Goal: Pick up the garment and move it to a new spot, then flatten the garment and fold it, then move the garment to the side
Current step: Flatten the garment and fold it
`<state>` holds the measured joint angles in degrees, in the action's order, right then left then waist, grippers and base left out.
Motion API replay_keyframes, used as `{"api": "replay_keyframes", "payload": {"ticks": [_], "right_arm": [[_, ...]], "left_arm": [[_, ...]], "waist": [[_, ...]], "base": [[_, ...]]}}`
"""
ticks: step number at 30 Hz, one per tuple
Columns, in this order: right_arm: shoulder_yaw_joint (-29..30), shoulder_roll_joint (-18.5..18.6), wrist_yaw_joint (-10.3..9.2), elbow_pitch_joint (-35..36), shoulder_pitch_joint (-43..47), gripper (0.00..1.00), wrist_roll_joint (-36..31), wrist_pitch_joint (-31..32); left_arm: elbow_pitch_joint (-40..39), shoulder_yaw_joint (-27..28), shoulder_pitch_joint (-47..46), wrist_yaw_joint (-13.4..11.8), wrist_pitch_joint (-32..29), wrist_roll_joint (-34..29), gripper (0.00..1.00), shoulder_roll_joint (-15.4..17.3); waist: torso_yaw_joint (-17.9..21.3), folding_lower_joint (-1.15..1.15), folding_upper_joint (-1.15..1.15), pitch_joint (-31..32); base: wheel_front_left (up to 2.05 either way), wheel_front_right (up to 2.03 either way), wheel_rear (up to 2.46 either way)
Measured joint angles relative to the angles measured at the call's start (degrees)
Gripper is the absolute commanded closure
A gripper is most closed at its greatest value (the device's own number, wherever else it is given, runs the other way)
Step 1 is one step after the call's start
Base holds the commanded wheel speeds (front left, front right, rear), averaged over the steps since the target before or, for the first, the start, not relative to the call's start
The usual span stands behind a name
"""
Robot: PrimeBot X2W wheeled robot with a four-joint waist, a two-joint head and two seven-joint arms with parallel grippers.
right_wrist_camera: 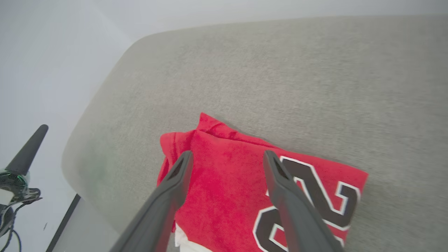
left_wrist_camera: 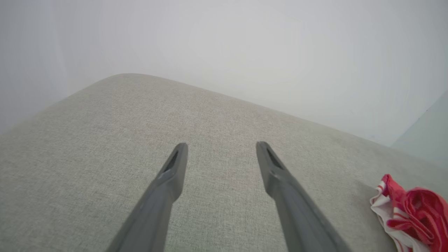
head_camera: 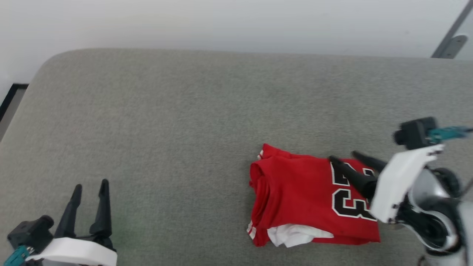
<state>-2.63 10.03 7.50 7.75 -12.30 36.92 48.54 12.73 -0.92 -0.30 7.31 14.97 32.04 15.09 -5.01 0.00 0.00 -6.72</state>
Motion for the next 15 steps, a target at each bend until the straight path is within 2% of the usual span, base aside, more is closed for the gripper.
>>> {"api": "replay_keyframes", "payload": {"ticks": [6,15], "right_arm": [[2.80,2.35,0.00,3.69,4.50,0.00,-1.88,-9.34],[3.03,5.70,0.00,1.29,11.51,0.00,-5.24,-27.82]], "left_arm": [[-1.12,1.75,2.08,0.00,0.00,-1.30,0.00,0.36],[-2.27,3.16,5.71,0.00,0.00,-3.93,0.00,0.73]], "waist": [[2.55,0.00,0.00,1.84],[5.80,0.00,0.00,5.56]], "base": [[0.00,0.00,0.00],[0.00,0.00,0.00]]}}
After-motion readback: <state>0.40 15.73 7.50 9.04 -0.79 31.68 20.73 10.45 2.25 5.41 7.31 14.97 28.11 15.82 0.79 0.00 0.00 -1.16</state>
